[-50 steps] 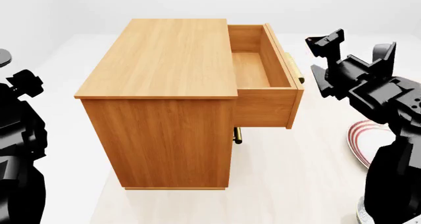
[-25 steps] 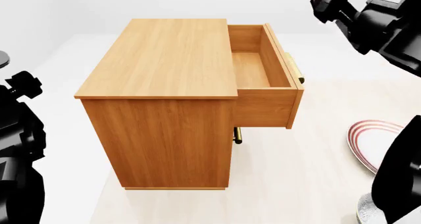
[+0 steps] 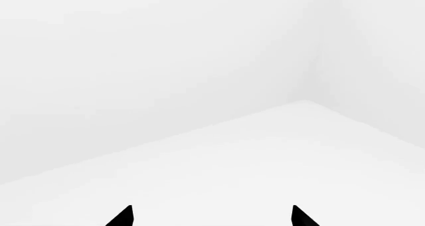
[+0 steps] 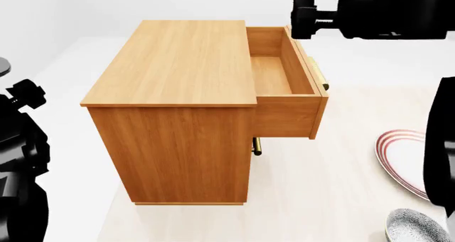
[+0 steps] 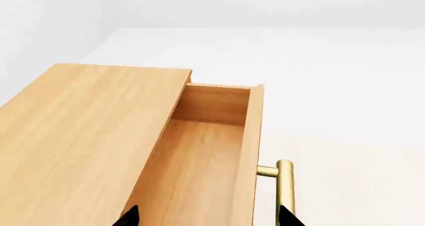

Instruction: Open the top drawer of the cabinet and put the bowl in it.

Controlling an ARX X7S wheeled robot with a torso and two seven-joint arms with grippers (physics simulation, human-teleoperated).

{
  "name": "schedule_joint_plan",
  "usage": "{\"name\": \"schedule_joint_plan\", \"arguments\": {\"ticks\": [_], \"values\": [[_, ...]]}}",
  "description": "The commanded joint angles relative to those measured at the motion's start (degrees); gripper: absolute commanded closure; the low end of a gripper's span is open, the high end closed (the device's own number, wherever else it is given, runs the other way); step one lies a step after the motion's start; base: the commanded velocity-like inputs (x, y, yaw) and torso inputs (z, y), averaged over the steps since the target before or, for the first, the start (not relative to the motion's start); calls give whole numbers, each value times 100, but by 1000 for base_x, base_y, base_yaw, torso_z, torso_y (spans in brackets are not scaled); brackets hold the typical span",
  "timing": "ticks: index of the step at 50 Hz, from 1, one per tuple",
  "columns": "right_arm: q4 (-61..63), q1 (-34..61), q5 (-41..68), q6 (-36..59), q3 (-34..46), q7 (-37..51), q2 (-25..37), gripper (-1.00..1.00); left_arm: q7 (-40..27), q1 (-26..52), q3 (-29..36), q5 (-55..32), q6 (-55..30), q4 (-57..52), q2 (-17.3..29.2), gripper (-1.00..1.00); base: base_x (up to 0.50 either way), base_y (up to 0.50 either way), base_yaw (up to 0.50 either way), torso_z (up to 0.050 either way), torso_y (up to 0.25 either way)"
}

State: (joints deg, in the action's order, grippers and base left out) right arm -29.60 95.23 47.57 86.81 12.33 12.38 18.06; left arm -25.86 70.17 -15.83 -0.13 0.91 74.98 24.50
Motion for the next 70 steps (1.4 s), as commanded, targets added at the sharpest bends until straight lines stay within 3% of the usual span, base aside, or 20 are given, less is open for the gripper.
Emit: {"name": "schedule_joint_plan", "arguments": {"ticks": [1,32,70], "values": [[-720,281,-15,-198,1040,-120,-153,-100,-1,-36,-27,2,9,0,-1,-100,0,0,0,0,0],[-2253,339,-435,-995,1713,-752,-459,-100,8,-88,-58,11,30,0,19,-100,0,0,0,0,0],[-2422,195,-663,-1253,2190,-1025,-418,-100,7,-90,-88,5,20,0,17,-100,0,0,0,0,0]]}}
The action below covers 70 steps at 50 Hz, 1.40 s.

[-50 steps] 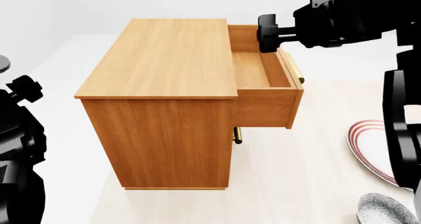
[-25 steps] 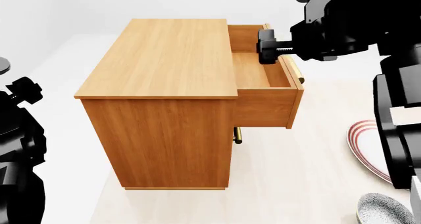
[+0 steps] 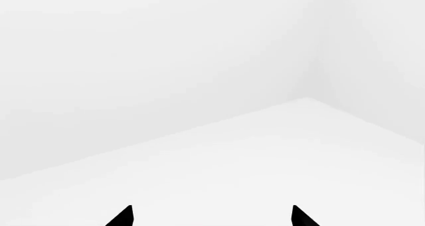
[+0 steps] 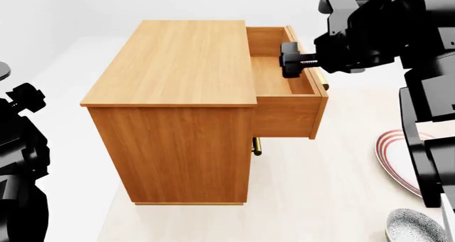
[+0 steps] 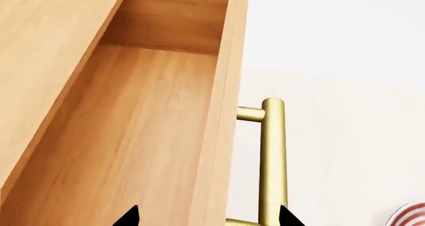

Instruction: Open the top drawer of the cabinet and put the bowl in it.

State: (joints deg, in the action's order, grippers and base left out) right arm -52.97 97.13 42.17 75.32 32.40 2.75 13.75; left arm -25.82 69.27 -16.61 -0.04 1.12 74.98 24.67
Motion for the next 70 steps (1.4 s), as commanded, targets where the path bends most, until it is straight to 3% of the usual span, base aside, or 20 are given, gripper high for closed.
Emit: {"name": "schedule_joint_plan", "arguments": {"ticks": [1,70], "values": [[-105,10,-133,-114,194,-69,13,-100,3,1,-12,-4,-3,0,3,-100,0,0,0,0,0],[-322,94,-795,-416,924,-50,610,-100,7,-8,-50,3,-8,0,13,-100,0,0,0,0,0]]}}
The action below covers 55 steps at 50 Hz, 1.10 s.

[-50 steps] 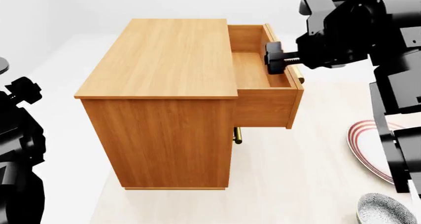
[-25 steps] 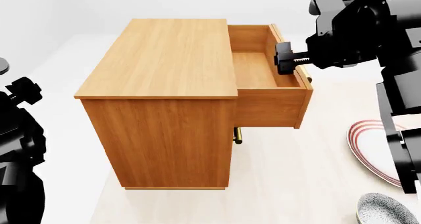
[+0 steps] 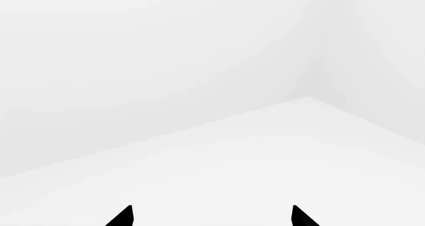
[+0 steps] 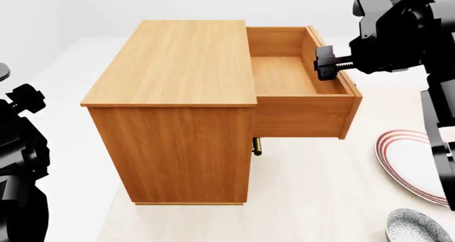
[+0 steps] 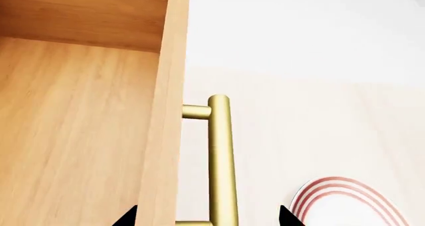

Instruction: Open the top drawer of the cabinet and put the bowl in it.

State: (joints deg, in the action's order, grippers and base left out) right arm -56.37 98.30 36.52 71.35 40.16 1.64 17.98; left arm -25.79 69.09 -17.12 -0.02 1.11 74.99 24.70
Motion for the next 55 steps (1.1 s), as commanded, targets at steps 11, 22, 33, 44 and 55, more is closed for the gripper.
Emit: {"name": "schedule_joint_plan", "arguments": {"ticks": [11,22,33,44,55], "values": [[61,3,-228,29,118,75,353,-100,-3,17,-10,-2,-16,0,16,-100,0,0,0,0,0],[122,80,-256,75,155,55,487,-100,-17,24,0,5,-27,0,6,-100,0,0,0,0,0],[204,62,-282,121,206,76,542,-100,-12,29,10,3,-29,0,-5,-100,0,0,0,0,0],[367,12,-362,199,361,102,629,-100,-2,35,-1,-5,-29,0,7,-100,0,0,0,0,1],[348,-6,-434,175,467,96,643,-100,-5,20,-9,-1,-23,0,0,-100,0,0,0,0,0]]}}
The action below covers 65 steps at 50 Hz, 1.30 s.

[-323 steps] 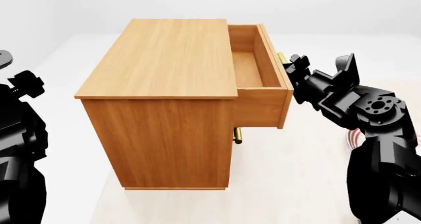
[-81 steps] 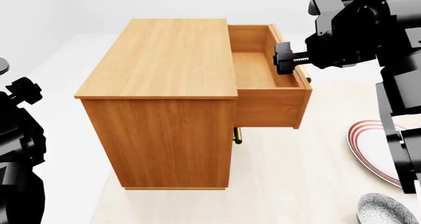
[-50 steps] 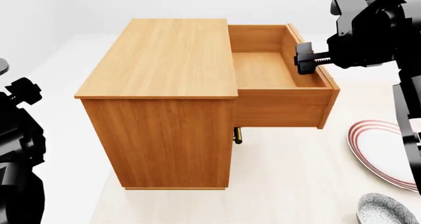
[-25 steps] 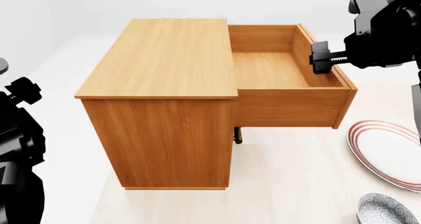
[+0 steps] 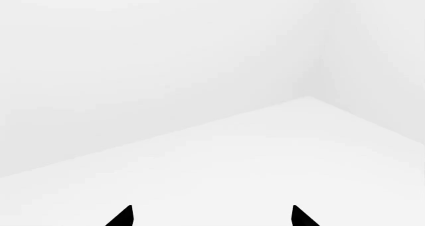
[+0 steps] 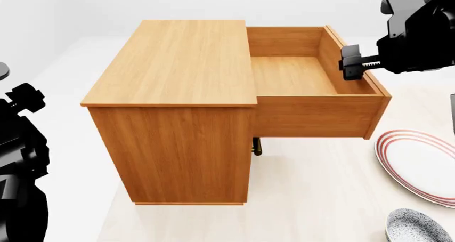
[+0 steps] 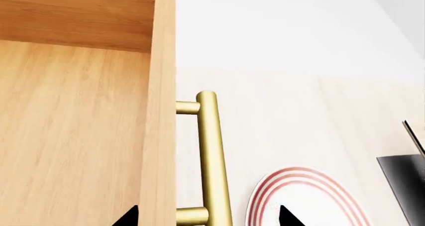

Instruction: Open the top drawer of the cabinet and put the bowl in it.

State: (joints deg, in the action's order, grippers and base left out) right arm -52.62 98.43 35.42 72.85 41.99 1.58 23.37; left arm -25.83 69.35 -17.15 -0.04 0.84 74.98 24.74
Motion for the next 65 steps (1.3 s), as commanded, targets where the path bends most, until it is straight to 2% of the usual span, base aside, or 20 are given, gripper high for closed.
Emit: {"name": "schedule_joint_plan", "arguments": {"ticks": [1,4,13,16,23,26,29,32,36,46,54,65], "values": [[-27,-16,-313,26,266,103,109,-100,-1,-9,-5,3,5,0,-5,-100,0,0,0,0,0],[16,3,-160,-13,6,140,136,-100,-3,-13,-5,3,8,0,-7,-100,0,0,0,0,0],[184,365,1181,13,-2190,741,301,-100,-2,-16,1,5,6,0,-7,-100,0,0,0,0,1],[359,428,1399,84,-2568,1018,382,-100,1,-18,-1,3,5,0,-6,-100,0,0,0,0,0],[1806,253,1786,247,-2956,1385,739,-100,-1,-18,-12,-1,-2,0,-4,-100,0,0,0,0,0],[2302,144,1840,377,-2877,1396,931,-100,4,-13,-14,-1,-3,0,-1,-100,0,0,0,0,0],[3299,-354,1734,52,-2729,1345,1328,-100,18,2,-20,-4,-9,0,13,-100,0,0,0,0,0],[3628,-549,1947,373,-2539,924,1721,-100,24,6,-27,-6,-12,0,28,-100,0,0,0,0,0],[4284,-714,1814,697,-1685,330,2397,-100,21,8,-28,0,-17,0,34,-100,0,0,0,0,0],[5389,-884,2383,1338,-1025,-745,3656,-100,15,20,-28,2,-21,0,26,-100,0,0,0,0,0],[5642,-1230,2760,1280,-1079,-937,4187,-100,7,12,-23,5,-21,0,28,-100,0,0,0,0,0],[6046,-2801,3125,531,-876,-885,4691,-100,1,1,-7,12,-13,0,13,-100,0,0,0,0,0]]}}
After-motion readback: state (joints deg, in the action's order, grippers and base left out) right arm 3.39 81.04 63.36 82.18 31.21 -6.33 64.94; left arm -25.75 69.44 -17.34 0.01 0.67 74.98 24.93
